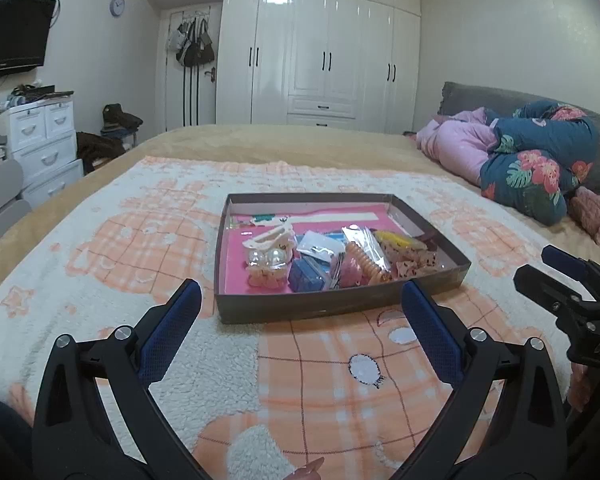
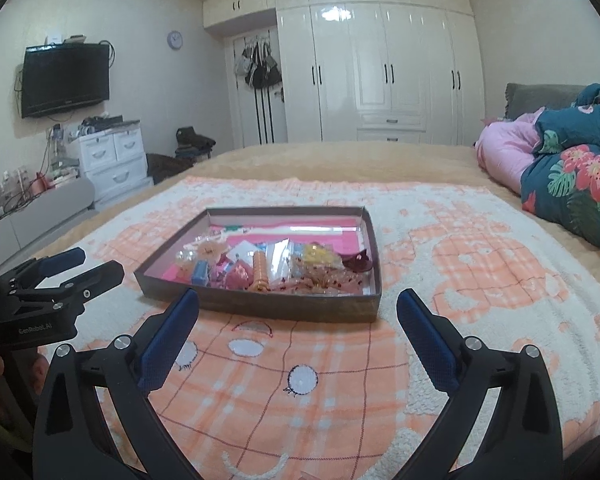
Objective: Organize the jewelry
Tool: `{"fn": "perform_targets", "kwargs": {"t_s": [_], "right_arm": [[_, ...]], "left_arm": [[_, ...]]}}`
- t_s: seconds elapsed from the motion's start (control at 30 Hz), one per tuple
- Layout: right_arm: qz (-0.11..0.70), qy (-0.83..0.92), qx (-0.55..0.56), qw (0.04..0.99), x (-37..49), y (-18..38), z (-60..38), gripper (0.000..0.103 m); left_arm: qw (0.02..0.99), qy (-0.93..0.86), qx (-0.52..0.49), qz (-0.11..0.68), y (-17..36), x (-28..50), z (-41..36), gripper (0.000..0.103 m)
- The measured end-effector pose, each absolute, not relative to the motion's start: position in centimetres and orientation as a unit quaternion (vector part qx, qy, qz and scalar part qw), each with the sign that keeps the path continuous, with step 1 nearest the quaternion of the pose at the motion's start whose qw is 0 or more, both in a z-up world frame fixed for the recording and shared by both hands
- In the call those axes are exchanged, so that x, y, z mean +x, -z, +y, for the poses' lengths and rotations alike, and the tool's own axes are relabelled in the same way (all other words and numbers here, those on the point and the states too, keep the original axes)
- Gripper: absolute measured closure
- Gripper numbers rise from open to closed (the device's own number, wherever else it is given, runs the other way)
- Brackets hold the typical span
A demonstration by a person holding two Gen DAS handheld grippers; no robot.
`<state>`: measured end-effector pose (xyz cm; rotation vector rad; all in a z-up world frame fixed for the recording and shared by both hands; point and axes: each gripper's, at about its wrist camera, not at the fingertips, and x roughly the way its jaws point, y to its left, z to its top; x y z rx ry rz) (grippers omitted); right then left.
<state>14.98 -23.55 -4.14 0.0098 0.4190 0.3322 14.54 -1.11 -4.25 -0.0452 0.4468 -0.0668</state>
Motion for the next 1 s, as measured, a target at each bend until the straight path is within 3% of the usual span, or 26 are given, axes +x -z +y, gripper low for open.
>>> {"fn": "perform_targets", "kwargs": {"t_s": [1.0], "right_arm": [[0.099,-0.122,0.023,0.987,9.2,2.3,-25.3,0.006]], "left_arm": [[0.990,0.020,-0.010,0.138,1.8,9.4,-1.5,0.011]]}}
